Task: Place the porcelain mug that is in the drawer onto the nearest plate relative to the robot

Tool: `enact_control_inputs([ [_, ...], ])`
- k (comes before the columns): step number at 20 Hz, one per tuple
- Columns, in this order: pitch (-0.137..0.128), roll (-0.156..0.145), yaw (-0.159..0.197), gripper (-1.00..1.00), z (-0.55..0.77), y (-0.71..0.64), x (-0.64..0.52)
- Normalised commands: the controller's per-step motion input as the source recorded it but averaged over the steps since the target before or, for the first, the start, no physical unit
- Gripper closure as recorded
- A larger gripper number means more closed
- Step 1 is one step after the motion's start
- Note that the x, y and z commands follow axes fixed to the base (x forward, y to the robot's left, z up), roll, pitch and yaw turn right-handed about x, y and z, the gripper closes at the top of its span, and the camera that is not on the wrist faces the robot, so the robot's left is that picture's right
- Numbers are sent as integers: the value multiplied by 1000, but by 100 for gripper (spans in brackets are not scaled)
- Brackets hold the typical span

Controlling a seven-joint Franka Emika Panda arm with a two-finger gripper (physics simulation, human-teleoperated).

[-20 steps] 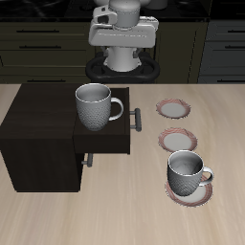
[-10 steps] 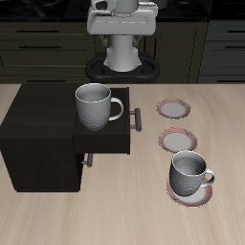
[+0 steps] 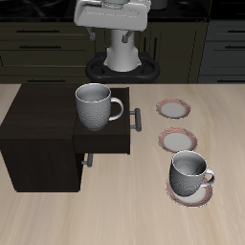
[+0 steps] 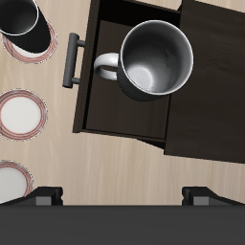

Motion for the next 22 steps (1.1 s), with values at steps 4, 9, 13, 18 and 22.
enact_control_inputs([
  [4,26,-1,39,-100,74,-207,395],
  [9,51,26,55,-100,-36,-33,365],
  [13,2,-6,80,-100,-16,15,312],
  [18,10,-28,15,-100,-23,-153,296],
  [22,10,-10,49,-100,-128,-31,209],
])
